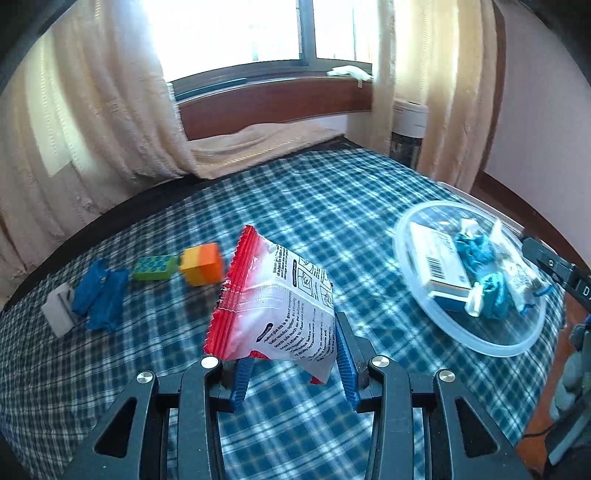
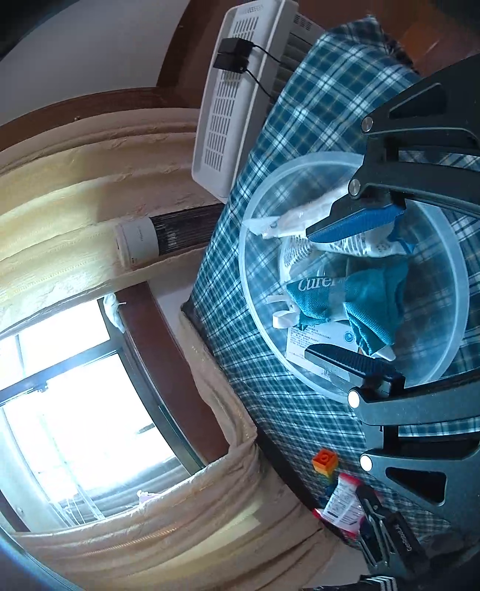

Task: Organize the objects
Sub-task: 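Lower the blue towel into the bowl with the right gripper while the left carries the snack packet toward it, then open the left gripper to drop the red-edged snack packet into the bowl while the right releases the towel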

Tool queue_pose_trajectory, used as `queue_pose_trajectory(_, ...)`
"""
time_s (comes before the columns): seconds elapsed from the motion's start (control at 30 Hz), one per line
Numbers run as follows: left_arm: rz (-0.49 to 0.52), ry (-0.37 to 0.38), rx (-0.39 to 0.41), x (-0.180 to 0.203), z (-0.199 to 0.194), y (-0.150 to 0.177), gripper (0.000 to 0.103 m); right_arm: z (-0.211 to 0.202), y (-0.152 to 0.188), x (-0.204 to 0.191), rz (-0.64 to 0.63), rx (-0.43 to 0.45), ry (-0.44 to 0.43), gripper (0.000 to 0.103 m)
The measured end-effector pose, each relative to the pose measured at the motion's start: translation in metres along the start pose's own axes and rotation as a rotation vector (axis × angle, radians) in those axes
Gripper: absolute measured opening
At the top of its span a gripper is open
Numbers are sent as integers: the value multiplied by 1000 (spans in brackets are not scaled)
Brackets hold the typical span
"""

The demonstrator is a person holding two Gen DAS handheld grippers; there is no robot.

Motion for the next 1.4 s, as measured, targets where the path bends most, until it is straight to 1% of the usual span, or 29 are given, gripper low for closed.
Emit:
queue_pose_trajectory(0.07,11,25,-2,10,2,-3,42,-4,-1,1,-6,11,0,59)
queue_pose_trajectory(0.2,41,101,-9,36,6,-9,43,-9,-2,3,-6,27,-7,59)
queue_pose_trajectory(0.4,91,182,-16,74,9,-15,43,-11,-7,9,1,41,-15,59)
queue_pose_trajectory(0.8,172,274,-34,125,22,-25,43,-10,-15,20,35,45,-18,59)
queue_pose_trajectory(0.9,184,291,-38,134,26,-26,43,-8,-13,21,39,37,-17,59)
queue_pose_trajectory(1.0,192,298,-20,138,27,-30,43,-6,-12,22,41,31,-16,59)
queue_pose_trajectory(1.1,188,337,-25,142,31,-31,43,-4,-12,24,45,27,-13,59)
queue_pose_trajectory(1.4,177,383,-19,149,45,-35,42,-2,-11,26,47,23,-11,59)
Point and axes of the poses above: each gripper's, at about its wrist camera, not at the fingertips, and z roughly the way its jaws point, x to its right, y to its underside, the point moved 10 cm from there along z, roughly the way its jaws point, and after that the axes turned 13 degrees about z, right-handed, at the moved point
